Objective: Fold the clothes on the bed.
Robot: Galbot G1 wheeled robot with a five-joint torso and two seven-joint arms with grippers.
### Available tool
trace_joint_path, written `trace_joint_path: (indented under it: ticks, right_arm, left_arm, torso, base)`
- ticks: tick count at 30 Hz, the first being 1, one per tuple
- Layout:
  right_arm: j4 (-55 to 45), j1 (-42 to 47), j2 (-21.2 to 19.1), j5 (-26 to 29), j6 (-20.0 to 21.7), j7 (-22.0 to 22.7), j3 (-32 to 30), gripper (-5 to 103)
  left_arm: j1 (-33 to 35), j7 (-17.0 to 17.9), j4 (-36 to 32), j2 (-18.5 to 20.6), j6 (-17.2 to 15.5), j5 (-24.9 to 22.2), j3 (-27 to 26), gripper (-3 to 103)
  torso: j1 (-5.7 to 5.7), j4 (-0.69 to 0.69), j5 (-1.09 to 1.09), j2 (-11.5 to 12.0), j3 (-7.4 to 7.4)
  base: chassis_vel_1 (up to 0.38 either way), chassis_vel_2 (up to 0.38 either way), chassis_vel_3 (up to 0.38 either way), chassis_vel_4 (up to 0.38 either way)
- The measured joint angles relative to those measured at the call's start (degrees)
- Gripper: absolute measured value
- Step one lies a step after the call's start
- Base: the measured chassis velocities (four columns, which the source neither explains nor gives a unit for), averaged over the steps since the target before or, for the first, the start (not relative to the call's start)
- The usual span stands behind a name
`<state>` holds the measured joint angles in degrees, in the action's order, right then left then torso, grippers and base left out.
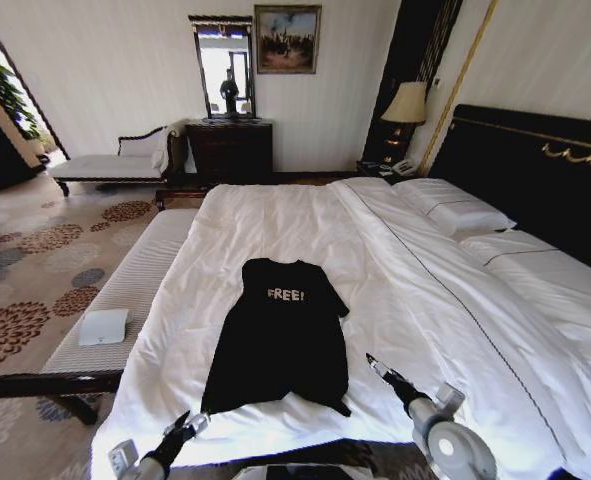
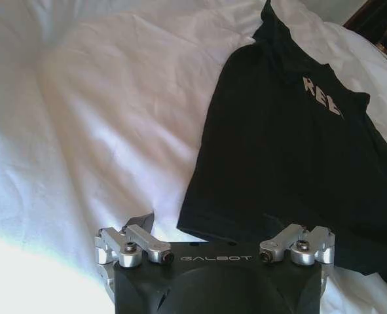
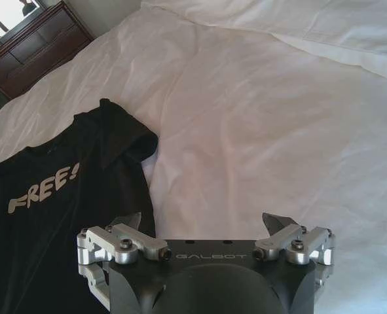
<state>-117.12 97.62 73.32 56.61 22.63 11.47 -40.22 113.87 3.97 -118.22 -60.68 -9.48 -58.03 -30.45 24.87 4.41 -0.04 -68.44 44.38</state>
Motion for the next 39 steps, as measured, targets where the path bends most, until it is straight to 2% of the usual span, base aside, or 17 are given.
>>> trace_joint_path:
  ticks: [2, 4, 10, 14, 16, 20, 22, 25, 26, 28, 29, 30, 34, 39]
  right_arm:
    - [-0.2, 0.2, 0.2, 0.0, 0.0, 0.0, -0.1, 100]
    - [-0.2, 0.4, 0.3, 0.0, 0.0, 0.0, -0.3, 100]
    - [-0.5, 0.6, 0.4, 0.1, 0.0, 0.0, -0.6, 100]
    - [-0.9, 1.2, 0.8, 0.2, 0.0, 0.1, -0.7, 100]
    - [-1.0, 1.3, 1.0, 0.2, 0.0, 0.1, -0.7, 100]
    - [-1.2, 2.2, 1.7, 0.9, 0.0, 0.2, -0.5, 100]
    - [-1.2, 2.4, 1.8, 0.9, 0.0, 0.3, -0.5, 100]
    - [-1.2, 3.1, 2.2, 1.2, 0.0, 0.3, -0.4, 100]
    - [-1.2, 3.1, 2.2, 1.2, 0.0, 0.3, -0.4, 100]
    - [-1.2, 3.5, 2.4, 1.5, 0.1, 0.4, -0.3, 100]
    - [-1.3, 3.6, 2.6, 1.8, 0.1, 0.5, -0.3, 100]
    - [-1.5, 3.9, 2.8, 2.2, 0.2, 0.7, -0.3, 100]
    - [-2.6, 4.8, 3.5, 4.7, 1.1, 1.4, -0.3, 100]
    - [-4.5, 6.9, 4.5, 10.8, 4.2, 2.9, -0.4, 100]
  left_arm:
    - [-0.4, 0.3, -0.1, -0.2, -0.2, 0.3, 0.9, 92]
    - [-1.0, 0.7, 0.2, -0.3, -0.3, 0.7, 1.5, 85]
    - [-1.8, 1.2, 0.7, -0.3, -0.3, 1.9, 2.2, 77]
    - [-1.6, 1.2, 0.7, -0.3, 0.0, 2.5, 2.2, 55]
    - [-1.6, 1.2, 0.7, -0.3, 0.2, 2.6, 2.1, 55]
    - [-1.5, 1.2, 0.9, -0.7, 0.7, 2.8, 1.6, 34]
    - [-1.5, 1.2, 0.9, -0.8, 0.7, 2.8, 1.5, 34]
    - [-1.6, 1.2, 1.1, -1.2, 0.8, 2.7, 1.2, 18]
    - [-1.6, 1.2, 1.1, -1.2, 0.8, 2.7, 1.2, 18]
    - [-1.8, 1.2, 1.3, -1.4, 0.9, 2.6, 1.2, 8]
    - [-1.9, 1.2, 1.4, -1.6, 0.9, 2.6, 1.2, 8]
    - [-2.1, 1.2, 1.4, -1.8, 0.9, 2.6, 1.2, 3]
    - [-2.3, 1.4, 0.9, -2.1, 1.0, 2.5, 0.7, 0]
    - [-3.4, 2.4, -0.9, -2.1, 0.8, -0.4, -3.5, 0]
  torso:
    - [0.00, 0.00, 0.00, 0.0, 0.00]
    - [0.00, 0.00, 0.01, 0.0, 0.00]
    - [0.00, 0.00, 0.00, 0.0, 0.00]
    - [0.00, -0.01, 0.01, 0.0, 0.00]
    - [0.00, -0.01, 0.01, 0.0, 0.00]
    - [0.00, -0.01, 0.00, 0.0, 0.00]
    - [0.00, -0.01, 0.00, 0.0, 0.00]
    - [0.00, 0.00, 0.00, 0.0, 0.00]
    - [0.00, 0.00, 0.00, 0.0, 0.00]
    - [0.00, -0.01, 0.00, 0.0, 0.00]
    - [0.00, 0.00, 0.00, 0.0, 0.00]
    - [0.00, -0.01, 0.00, 0.0, 0.00]
    - [0.00, -0.01, 0.00, 0.0, 0.00]
    - [0.00, 0.00, -0.01, 0.0, 0.00]
  base:
    - [0.000, 0.000, 0.000, 0.000]
    - [0.000, 0.000, 0.000, 0.000]
    - [0.000, 0.000, 0.000, 0.000]
    - [0.000, 0.000, 0.000, 0.000]
    - [0.000, 0.000, 0.000, 0.000]
    - [0.000, 0.000, 0.000, 0.000]
    - [0.000, 0.000, 0.000, 0.000]
    - [0.000, 0.000, 0.000, 0.000]
    - [0.000, 0.000, 0.000, 0.000]
    - [0.000, 0.000, 0.000, 0.000]
    - [0.000, 0.000, 0.000, 0.000]
    - [0.000, 0.000, 0.000, 0.000]
    - [0.000, 0.000, 0.000, 0.000]
    - [0.000, 0.000, 0.000, 0.000]
